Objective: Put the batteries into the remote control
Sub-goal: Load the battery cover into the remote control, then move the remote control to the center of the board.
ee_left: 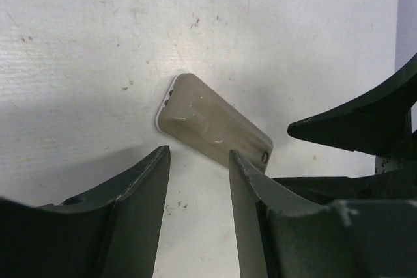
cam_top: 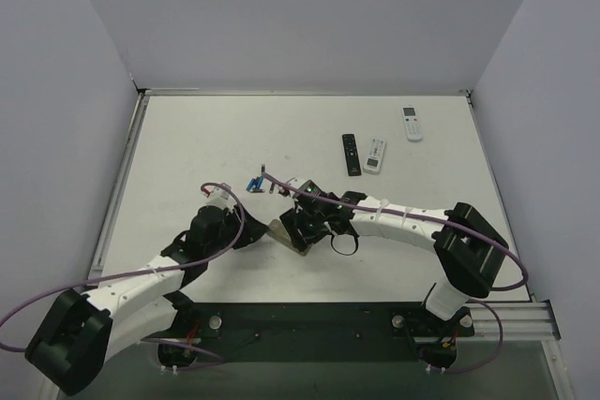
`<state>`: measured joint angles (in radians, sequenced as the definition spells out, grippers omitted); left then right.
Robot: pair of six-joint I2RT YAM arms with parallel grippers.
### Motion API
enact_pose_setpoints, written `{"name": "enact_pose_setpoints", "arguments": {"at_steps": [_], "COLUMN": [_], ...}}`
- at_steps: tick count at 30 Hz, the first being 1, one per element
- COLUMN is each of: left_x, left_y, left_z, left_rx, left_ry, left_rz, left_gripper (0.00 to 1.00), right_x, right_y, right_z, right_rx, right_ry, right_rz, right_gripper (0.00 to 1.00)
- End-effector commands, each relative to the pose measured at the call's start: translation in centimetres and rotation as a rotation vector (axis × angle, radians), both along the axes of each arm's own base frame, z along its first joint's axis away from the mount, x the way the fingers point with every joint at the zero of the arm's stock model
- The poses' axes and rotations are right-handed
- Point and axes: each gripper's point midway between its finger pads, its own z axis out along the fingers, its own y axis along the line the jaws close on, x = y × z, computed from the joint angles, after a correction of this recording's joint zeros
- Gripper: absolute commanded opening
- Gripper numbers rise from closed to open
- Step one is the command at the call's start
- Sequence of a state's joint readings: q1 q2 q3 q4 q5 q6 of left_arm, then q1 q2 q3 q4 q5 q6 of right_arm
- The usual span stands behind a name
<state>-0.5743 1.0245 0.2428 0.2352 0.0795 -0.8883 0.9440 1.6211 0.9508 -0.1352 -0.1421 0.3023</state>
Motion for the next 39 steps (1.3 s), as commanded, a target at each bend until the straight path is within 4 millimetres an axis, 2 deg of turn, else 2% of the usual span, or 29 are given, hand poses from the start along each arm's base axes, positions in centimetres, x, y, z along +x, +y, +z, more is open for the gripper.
{"name": "enact_pose_setpoints", "arguments": {"at_steps": [1,3,4,5,6,7,8,9,11,12,14,16,17,18,23,28,33,39], "left_x": [0.9,1.0,0.8,0.7,0.3,0.2,0.0,-0.2,-1.1,-1.6,-2.8,-4.0,-4.4,-4.8,-5.4,-5.1,-4.7,-4.5], "left_y": [1.2,2.5,3.1,3.7,5.0,5.9,6.8,8.5,10.8,12.1,15.3,18.0,18.7,19.3,20.9,21.3,21.0,21.1], "left_z": [4.3,5.3,6.9,7.7,7.4,10.0,11.0,11.3,15.3,15.8,19.5,21.2,21.8,22.6,22.5,21.7,20.9,20.7], "left_rx": [-0.008,0.023,0.020,0.027,0.071,0.053,0.057,0.101,0.083,0.109,0.108,0.141,0.151,0.158,0.275,0.364,0.381,0.397], "left_ry": [-0.109,-0.136,-0.177,-0.197,-0.187,-0.259,-0.288,-0.300,-0.425,-0.442,-0.562,-0.628,-0.652,-0.670,-0.680,-0.675,-0.667,-0.669], "left_rz": [0.059,0.111,0.122,0.143,0.181,0.210,0.241,0.300,0.374,0.407,0.520,0.603,0.619,0.636,0.653,0.645,0.637,0.638], "left_gripper": [0.51,0.51,0.52,0.52,0.52,0.52,0.52,0.52,0.52,0.52,0.52,0.54,0.54,0.55,0.60,0.64,0.64,0.65], "right_x": [1.8,1.9,1.8,1.8,1.9,1.5,1.5,1.4,1.1,1.0,1.4,2.0,2.1,2.2,3.3,2.8,2.5,3.1], "right_y": [1.3,1.4,1.5,1.6,1.7,2.0,2.1,2.1,2.9,3.0,3.6,3.4,3.9,4.0,4.1,4.4,3.8,3.1], "right_z": [3.8,3.5,3.4,3.3,2.9,2.7,2.6,2.0,2.0,1.4,1.8,1.1,1.5,1.0,0.8,-0.1,-1.4,-1.7], "right_rx": [0.003,-0.022,-0.026,-0.029,-0.040,-0.049,-0.056,-0.080,-0.091,-0.112,-0.155,-0.224,-0.240,-0.263,-0.371,-0.433,-0.516,-0.520], "right_ry": [-0.158,-0.169,-0.170,-0.174,-0.182,-0.188,-0.191,-0.197,-0.214,-0.212,-0.271,-0.303,-0.324,-0.330,-0.394,-0.397,-0.379,-0.348], "right_rz": [0.124,0.156,0.171,0.184,0.201,0.224,0.237,0.257,0.284,0.297,0.317,0.319,0.324,0.327,0.343,0.393,0.430,0.389], "right_gripper": [0.57,0.62,0.63,0.65,0.65,0.65,0.67,0.67,0.67,0.67,0.67,0.66,0.66,0.66,0.63,0.55,0.54,0.41]}}
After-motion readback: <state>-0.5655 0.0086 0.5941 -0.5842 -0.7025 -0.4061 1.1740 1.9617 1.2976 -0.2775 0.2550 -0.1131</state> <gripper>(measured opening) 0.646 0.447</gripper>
